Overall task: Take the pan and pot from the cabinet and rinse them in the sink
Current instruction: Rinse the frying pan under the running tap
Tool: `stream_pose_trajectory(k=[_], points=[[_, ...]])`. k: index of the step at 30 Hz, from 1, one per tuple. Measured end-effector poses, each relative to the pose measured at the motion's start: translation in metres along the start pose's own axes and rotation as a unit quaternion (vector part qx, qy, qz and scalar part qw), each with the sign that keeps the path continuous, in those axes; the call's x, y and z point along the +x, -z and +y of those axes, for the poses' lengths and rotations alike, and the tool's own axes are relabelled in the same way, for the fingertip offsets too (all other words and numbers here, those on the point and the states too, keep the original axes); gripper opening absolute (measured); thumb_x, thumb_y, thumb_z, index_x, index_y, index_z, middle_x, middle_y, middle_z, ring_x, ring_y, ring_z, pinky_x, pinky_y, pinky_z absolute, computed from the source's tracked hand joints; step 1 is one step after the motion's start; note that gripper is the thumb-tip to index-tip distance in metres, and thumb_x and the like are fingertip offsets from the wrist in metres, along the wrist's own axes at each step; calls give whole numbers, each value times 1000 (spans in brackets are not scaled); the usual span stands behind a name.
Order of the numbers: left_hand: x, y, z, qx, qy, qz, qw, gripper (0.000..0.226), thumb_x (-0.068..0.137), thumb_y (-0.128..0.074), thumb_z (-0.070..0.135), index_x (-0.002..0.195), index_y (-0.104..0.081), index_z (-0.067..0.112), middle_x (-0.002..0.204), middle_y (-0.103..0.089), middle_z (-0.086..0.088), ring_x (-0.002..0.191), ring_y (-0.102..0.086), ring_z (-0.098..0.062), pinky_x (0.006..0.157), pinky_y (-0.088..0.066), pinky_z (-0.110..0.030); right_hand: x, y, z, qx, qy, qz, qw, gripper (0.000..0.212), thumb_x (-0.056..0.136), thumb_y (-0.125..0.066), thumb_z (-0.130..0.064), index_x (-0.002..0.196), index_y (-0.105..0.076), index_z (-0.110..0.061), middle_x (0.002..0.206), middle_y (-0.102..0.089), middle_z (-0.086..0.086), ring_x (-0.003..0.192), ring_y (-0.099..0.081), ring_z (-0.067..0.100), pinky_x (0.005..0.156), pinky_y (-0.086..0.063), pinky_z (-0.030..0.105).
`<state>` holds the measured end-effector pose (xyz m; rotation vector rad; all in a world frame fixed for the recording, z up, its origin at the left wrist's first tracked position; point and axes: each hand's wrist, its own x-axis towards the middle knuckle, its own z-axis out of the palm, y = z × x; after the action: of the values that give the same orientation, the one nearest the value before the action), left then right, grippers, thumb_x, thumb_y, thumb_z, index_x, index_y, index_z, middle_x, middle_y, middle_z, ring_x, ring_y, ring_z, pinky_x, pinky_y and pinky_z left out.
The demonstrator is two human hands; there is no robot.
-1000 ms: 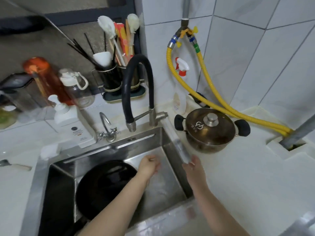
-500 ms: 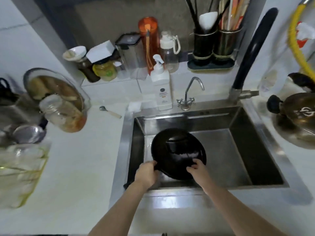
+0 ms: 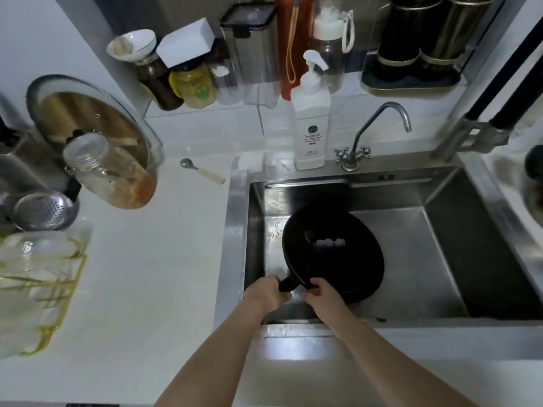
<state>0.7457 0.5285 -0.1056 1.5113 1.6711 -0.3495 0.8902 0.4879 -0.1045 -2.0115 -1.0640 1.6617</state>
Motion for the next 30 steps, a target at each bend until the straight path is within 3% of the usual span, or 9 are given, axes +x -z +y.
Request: stream_pose_trajectory(k=[3,6,8,13,17,19,22,26,30], points=[[5,10,5,-164,47,-122,978,34,81,-67,38,93,-56,8,72,-59,-11,58,-59,-24,58,-52,-34,4,6,4,2,0,9,1000,51,90,-57,-14,138,-39,-8,114,-57,9,94,-51,15,81,-36,21],[1,18,23,-258,86,-204,940,20,88,-64,22,87,-52,7,71,-56,-10,51,-57,-17,48,-52,-27,12,20,9,11,-9,41,999,45,89,-57,-9,132,-45,-3,101,-56,8,91,-52,17,77,-36,22],[0,18,37,-255,90,-212,939,15,92,-58,16,83,-51,6,70,-56,-7,49,-54,-12,47,-48,-22,15,31,11,15,-23,72,997,39,90,-57,-10,127,-49,0,103,-59,13,96,-55,23,78,-36,22],[-8,12,71,-240,58,-150,957,19,89,-63,19,80,-49,9,61,-50,-5,42,-42,-9,37,-37,-18,19,65,21,64,-52,139,987,40,87,-62,-19,120,-54,3,108,-65,23,102,-62,35,91,-50,41],[-21,6,82,-273,77,-136,949,16,88,-64,14,90,-50,5,57,-48,-5,40,-41,-10,39,-37,-19,11,108,31,35,-41,209,976,48,86,-64,-17,126,-49,4,120,-58,25,109,-57,36,87,-43,32],[-29,2,84,-282,85,-124,947,16,88,-63,12,95,-50,4,56,-47,-4,38,-41,-10,39,-37,-19,8,131,39,-4,-38,234,971,54,85,-66,-22,130,-47,1,127,-52,26,115,-53,37,93,-43,34],[-42,0,88,-263,72,-98,957,13,88,-60,12,93,-51,4,56,-48,-4,36,-42,-10,39,-37,-19,5,150,45,-66,-10,203,977,60,84,-66,-24,135,-43,-2,134,-49,23,122,-49,35,100,-39,35],[-59,3,100,-203,48,-30,978,14,89,-57,16,98,-55,6,61,-53,-5,39,-46,-12,41,-39,-21,-6,152,27,-92,132,133,978,62,87,-63,-23,142,-37,-12,146,-40,10,132,-41,24,110,-31,32],[-77,14,114,-49,-3,70,996,17,87,-52,27,99,-60,17,78,-61,-3,68,-64,-25,61,-48,-30,-13,148,-18,-117,257,88,955,62,90,-60,-28,145,-32,-24,154,-28,0,142,-26,16,113,-19,24]])
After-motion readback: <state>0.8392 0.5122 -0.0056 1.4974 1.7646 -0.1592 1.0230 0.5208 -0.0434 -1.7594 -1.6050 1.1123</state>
